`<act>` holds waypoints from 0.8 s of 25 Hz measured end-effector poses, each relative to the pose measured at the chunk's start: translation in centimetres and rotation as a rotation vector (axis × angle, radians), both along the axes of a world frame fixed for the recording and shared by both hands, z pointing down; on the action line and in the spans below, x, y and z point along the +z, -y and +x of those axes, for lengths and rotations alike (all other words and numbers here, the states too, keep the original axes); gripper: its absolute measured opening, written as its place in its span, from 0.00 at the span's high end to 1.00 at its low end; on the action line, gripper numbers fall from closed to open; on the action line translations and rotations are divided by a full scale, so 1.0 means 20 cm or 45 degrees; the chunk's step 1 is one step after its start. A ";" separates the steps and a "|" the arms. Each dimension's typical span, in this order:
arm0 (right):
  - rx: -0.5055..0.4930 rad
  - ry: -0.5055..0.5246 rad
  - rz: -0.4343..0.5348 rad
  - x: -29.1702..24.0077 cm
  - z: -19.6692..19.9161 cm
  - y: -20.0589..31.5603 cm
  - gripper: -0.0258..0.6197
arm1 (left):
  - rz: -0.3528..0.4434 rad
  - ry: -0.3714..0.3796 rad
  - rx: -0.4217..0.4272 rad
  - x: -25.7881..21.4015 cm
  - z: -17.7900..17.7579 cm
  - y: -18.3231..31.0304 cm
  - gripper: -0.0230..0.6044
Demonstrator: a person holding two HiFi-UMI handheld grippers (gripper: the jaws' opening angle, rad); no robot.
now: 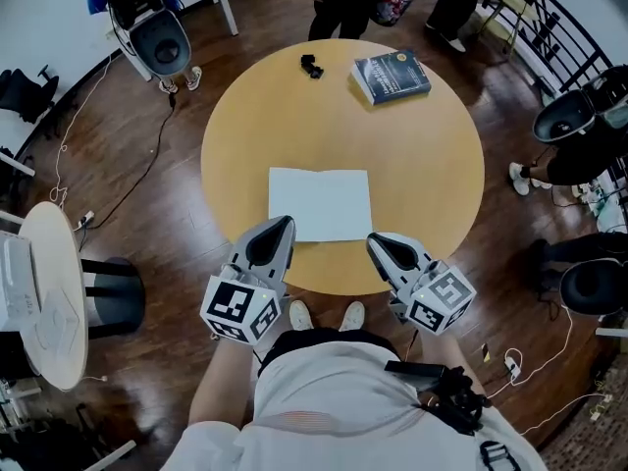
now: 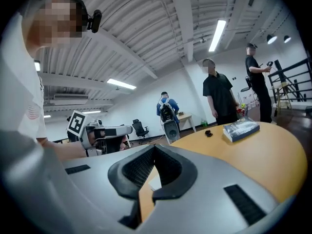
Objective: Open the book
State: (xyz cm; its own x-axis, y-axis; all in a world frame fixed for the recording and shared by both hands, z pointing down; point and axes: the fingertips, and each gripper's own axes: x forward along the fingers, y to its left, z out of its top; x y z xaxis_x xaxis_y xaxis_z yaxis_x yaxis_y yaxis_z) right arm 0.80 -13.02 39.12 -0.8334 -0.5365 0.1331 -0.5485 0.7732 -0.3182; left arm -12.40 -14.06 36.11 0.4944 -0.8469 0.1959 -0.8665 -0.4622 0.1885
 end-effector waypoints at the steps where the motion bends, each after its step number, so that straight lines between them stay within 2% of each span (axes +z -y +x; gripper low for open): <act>1: 0.004 -0.008 0.032 -0.05 0.02 0.01 0.96 | 0.025 0.001 0.013 -0.03 0.01 -0.01 0.95; 11: 0.092 0.019 0.252 -0.42 0.24 0.09 0.96 | 0.164 0.026 0.015 -0.29 0.06 -0.08 0.95; 20: 0.062 -0.004 0.320 -0.48 0.22 0.03 0.96 | 0.183 0.002 -0.023 -0.33 0.03 -0.08 0.95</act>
